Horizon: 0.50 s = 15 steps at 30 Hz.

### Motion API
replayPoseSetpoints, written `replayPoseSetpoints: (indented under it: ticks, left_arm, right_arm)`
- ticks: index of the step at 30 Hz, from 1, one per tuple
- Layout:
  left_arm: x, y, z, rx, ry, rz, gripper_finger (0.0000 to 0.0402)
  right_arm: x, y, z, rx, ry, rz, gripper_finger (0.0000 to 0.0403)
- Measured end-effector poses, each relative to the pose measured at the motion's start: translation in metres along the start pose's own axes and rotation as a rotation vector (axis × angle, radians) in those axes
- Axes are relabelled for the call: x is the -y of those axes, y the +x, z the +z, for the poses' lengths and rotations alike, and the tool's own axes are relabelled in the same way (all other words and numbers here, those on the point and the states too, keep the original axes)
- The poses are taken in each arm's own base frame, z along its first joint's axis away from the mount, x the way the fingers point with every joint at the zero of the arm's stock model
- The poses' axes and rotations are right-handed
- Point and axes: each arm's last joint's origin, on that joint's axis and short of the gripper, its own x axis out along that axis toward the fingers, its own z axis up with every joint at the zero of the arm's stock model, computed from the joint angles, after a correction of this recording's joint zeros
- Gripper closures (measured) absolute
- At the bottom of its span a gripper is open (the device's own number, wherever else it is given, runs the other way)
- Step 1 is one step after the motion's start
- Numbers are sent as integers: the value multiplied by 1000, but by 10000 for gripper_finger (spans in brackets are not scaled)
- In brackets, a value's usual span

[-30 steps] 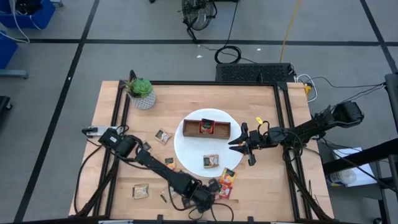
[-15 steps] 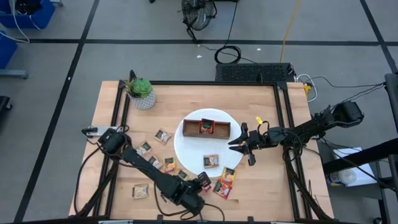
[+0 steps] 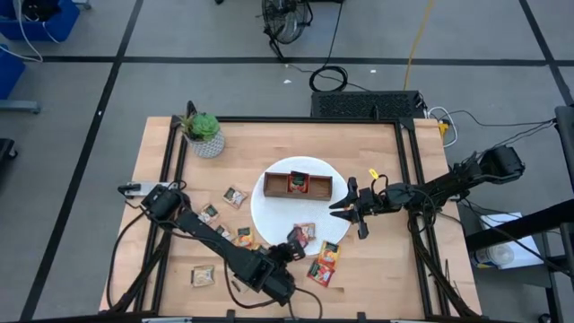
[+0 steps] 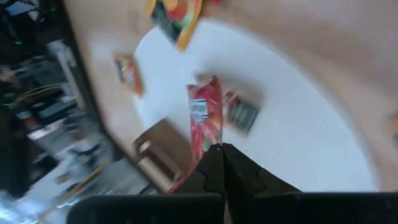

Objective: Pick & Place Tea
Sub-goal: Put the red tea bag into the middle section of the wooden organizer

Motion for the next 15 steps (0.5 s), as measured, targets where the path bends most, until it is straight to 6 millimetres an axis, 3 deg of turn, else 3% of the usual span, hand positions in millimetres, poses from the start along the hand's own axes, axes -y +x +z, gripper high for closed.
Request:
replayPoseSetpoints:
  ticks: [7, 15]
  left_arm:
    - [-12, 12, -17, -163, 126, 79, 401]
    - [-29, 39, -52, -374, 175, 84, 402]
  right_arm:
    - [0, 0, 0, 0, -17, 0, 330]
    - [0, 0, 0, -2, -65, -1, 330]
